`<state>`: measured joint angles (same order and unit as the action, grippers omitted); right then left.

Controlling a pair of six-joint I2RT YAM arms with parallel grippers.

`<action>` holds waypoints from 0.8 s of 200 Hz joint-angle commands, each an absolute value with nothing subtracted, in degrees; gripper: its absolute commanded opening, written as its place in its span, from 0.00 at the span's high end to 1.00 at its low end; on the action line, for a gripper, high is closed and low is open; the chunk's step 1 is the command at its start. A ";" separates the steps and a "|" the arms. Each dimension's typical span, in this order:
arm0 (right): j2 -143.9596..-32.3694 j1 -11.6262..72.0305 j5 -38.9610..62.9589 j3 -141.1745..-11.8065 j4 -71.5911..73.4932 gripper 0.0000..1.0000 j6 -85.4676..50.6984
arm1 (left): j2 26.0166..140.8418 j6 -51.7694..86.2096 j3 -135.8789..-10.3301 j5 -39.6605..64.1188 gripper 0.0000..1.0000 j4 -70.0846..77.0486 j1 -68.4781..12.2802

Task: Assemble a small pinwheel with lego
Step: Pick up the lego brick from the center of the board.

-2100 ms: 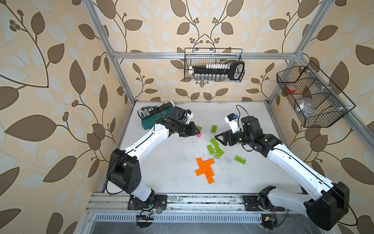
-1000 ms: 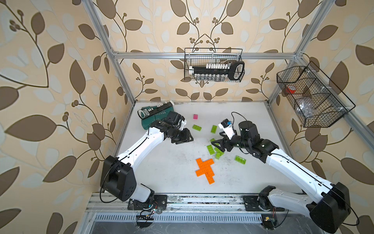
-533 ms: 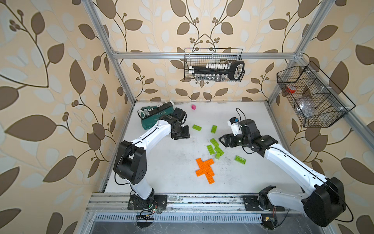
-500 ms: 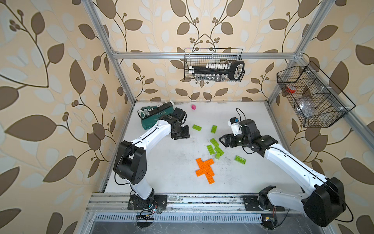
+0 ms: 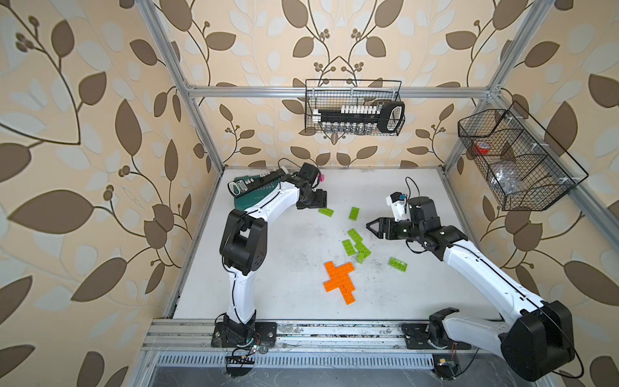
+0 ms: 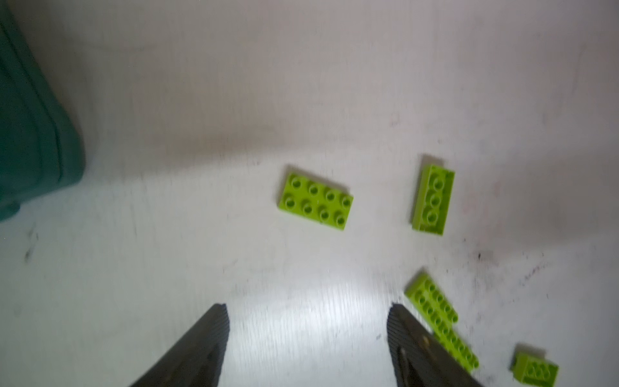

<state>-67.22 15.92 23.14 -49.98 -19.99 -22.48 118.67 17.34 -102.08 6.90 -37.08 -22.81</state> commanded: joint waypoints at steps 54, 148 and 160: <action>-70.21 13.14 34.09 -52.44 -10.53 0.24 -22.11 | 144.01 5.80 -137.69 7.23 0.19 -34.63 -16.61; -83.75 13.14 35.31 -58.75 -5.10 0.24 -25.69 | 157.21 6.34 -145.90 13.27 0.22 -15.45 -15.29; -85.17 13.18 34.98 -58.97 -5.05 0.24 -25.84 | 158.81 7.21 -147.44 14.17 0.23 -14.15 -15.29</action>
